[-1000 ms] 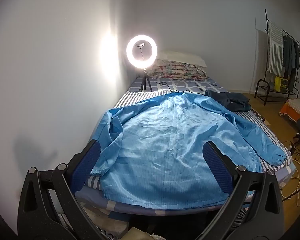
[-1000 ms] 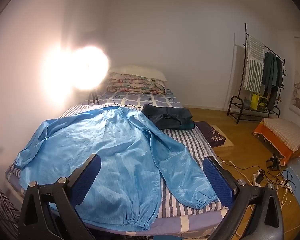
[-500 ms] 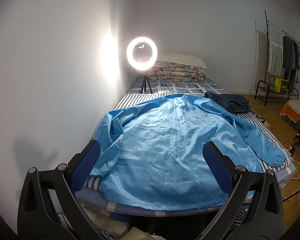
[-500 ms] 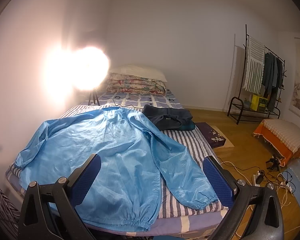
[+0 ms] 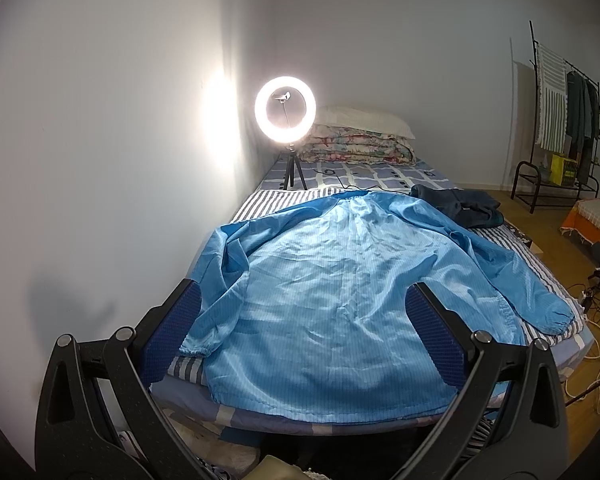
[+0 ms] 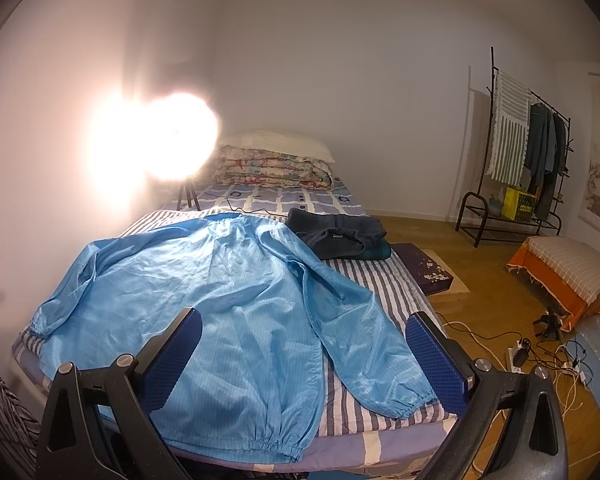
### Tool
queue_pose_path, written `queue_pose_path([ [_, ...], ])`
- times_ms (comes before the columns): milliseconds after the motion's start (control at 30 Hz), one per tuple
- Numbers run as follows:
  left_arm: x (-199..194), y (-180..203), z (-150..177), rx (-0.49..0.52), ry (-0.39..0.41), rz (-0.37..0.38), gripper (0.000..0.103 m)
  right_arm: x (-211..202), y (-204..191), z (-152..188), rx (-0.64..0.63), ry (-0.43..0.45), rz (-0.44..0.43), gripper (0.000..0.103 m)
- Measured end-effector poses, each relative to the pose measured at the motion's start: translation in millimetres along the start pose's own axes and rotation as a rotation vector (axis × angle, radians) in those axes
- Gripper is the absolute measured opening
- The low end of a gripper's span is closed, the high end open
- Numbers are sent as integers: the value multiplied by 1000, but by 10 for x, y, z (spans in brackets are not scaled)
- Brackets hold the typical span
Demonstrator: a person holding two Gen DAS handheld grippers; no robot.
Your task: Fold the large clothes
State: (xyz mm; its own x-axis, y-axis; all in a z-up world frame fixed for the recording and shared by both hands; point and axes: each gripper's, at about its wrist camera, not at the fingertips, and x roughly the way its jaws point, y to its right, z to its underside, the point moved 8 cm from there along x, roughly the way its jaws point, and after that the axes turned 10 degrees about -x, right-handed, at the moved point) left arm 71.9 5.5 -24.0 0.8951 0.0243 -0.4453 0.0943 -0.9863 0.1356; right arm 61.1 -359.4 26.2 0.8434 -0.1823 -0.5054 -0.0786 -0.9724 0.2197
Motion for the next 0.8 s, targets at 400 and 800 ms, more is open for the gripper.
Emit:
queue_pose_path([
  [400,-13,0,-16,2,3,-1,103,0,4,-4,1,-1,-1,103],
  [800,-20,-7,-25,4,5,-1,103,34,-38,47,-4,-2,-6,103],
])
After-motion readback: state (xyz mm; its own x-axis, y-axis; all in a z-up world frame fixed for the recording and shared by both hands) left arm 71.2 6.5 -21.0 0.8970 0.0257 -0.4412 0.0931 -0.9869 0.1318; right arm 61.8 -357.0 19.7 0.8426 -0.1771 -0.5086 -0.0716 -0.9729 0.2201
